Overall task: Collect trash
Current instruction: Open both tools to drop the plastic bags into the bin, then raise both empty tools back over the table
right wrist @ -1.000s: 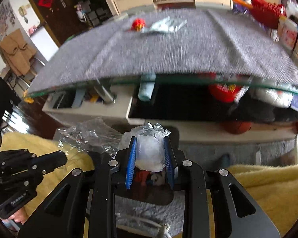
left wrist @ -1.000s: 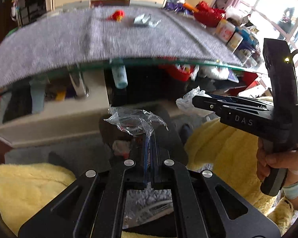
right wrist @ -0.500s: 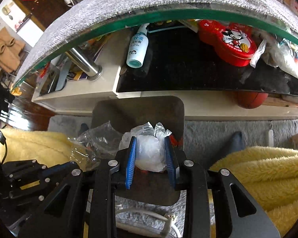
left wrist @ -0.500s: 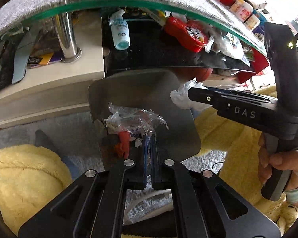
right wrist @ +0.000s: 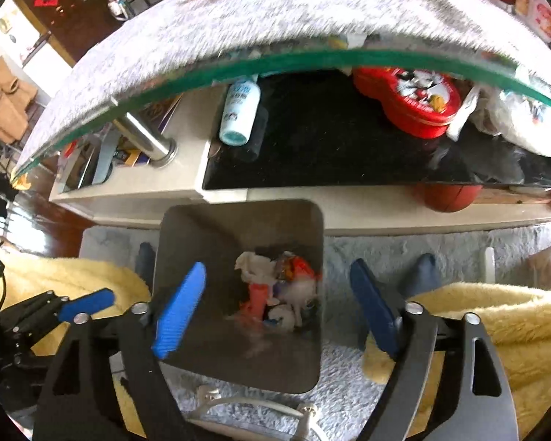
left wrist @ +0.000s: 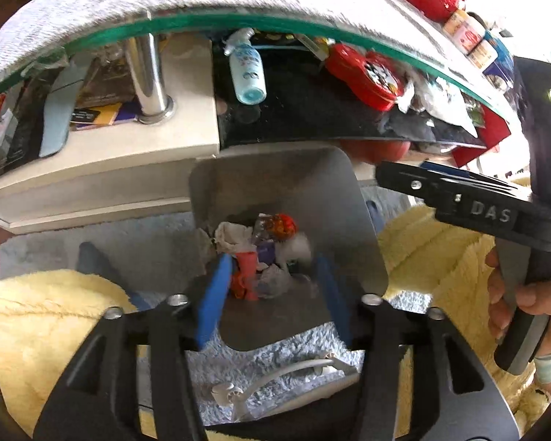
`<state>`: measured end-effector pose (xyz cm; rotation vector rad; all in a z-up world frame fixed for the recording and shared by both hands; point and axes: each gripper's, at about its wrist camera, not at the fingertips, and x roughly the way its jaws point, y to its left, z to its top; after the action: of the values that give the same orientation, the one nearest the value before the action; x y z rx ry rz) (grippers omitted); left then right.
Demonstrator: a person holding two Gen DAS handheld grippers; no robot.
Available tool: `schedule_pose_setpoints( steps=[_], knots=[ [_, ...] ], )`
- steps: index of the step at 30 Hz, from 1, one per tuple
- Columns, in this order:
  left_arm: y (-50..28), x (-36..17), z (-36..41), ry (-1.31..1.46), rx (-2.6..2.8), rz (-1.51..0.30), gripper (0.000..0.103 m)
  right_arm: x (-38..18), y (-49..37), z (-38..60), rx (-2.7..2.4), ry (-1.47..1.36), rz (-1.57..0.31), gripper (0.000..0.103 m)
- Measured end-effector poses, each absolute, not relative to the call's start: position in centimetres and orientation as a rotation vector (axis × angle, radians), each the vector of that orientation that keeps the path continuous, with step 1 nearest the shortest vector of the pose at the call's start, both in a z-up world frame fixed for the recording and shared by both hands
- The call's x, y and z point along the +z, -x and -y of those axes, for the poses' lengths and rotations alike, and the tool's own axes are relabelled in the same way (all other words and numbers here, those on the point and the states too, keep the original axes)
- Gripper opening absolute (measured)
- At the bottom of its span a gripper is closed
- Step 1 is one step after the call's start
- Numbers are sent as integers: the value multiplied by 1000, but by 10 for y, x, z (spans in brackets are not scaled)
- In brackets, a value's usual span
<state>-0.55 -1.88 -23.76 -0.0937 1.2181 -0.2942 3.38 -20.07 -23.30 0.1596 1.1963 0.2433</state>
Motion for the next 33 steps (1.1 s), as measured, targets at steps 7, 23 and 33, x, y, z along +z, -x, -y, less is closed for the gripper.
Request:
schedule_pose_setpoints(
  steps=[7,23,33],
  knots=[
    [-7,-206,5,82,-254,-1146,85,-193,-49,213,223,-184,-1116,92],
    [-93,-130,-7,44,-234,-1007,88,-116,-138,221,189,-164,-975,94],
    [-167,-105,-2,0,-230,-970,88,-119,-200,222,176,-185,-984,94]
  ],
)
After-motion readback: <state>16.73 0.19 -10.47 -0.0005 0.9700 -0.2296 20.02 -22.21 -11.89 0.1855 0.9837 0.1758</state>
